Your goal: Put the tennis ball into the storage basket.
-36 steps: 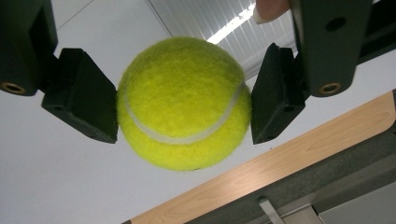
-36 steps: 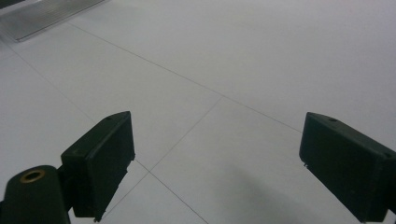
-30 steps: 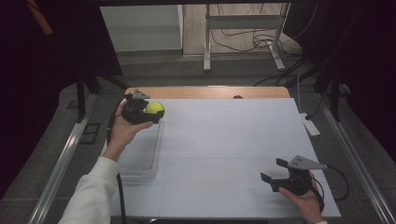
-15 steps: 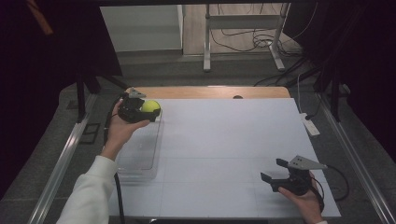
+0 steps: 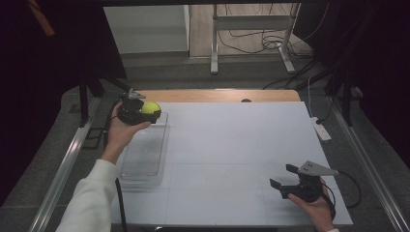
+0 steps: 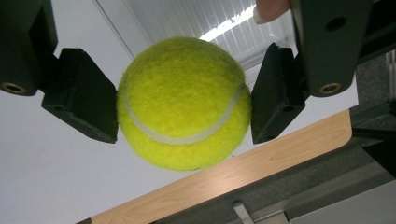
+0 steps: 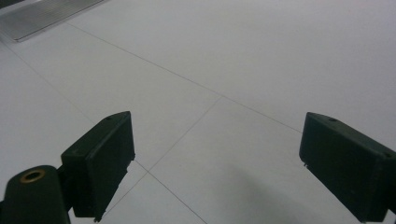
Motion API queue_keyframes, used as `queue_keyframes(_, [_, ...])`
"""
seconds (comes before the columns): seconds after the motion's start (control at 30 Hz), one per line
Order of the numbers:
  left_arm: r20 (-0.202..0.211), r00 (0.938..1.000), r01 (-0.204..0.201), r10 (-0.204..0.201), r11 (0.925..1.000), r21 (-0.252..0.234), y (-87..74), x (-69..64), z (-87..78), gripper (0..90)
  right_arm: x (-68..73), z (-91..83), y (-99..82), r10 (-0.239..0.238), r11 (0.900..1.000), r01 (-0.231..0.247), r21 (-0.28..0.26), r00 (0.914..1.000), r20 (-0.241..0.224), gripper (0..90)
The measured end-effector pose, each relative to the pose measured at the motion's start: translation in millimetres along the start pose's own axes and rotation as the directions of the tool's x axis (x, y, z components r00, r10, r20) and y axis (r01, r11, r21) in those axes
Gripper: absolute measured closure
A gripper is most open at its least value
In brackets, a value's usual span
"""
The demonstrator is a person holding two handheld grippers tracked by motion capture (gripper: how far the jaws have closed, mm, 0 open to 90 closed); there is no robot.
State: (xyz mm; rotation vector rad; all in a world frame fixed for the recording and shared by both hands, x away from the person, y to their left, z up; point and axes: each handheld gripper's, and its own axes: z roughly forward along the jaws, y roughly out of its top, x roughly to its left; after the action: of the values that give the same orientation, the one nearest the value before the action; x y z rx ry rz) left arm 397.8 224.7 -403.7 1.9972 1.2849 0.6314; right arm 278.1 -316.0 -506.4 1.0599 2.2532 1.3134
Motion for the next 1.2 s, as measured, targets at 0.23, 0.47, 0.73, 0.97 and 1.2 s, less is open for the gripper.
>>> queue_keyframes(0.23, [-0.021, 0.9996, 0.02, -0.02, 0.9998, 0.006, -1.1, 7.1, 2.1, 27.2, 0.0, 0.0, 0.0, -0.001, 1.0, 0.001, 0.0, 1.0, 0.0, 10.5])
queue_keyframes(0.47, [-0.033, 0.9988, 0.037, -0.036, 0.9992, 0.016, -4.0, 14.3, 3.5, 27.2, -0.1, -0.2, -0.1, 0.0, 1.0, 0.0, 0.0, 1.0, 0.0, 10.5])
queue_keyframes(0.73, [-0.049, 0.9974, 0.054, -0.053, 0.9984, 0.018, -7.2, 22.0, 2.7, 27.2, -0.1, 0.1, -0.1, 0.0, 1.0, 0.0, 0.001, 1.0, 0.001, 10.5])
queue_keyframes(0.97, [-0.059, 0.9958, 0.072, -0.071, 0.9973, 0.014, -9.1, 27.9, 2.3, 27.2, 0.0, 0.3, -0.1, 0.0, 1.0, 0.0, 0.002, 1.0, 0.001, 10.5])
queue_keyframes(1.2, [-0.069, 0.9946, 0.078, -0.077, 0.9967, 0.022, -11.2, 31.7, 3.3, 27.2, -0.1, 0.4, -0.2, -0.001, 1.0, 0.001, 0.004, 1.0, 0.001, 10.5])
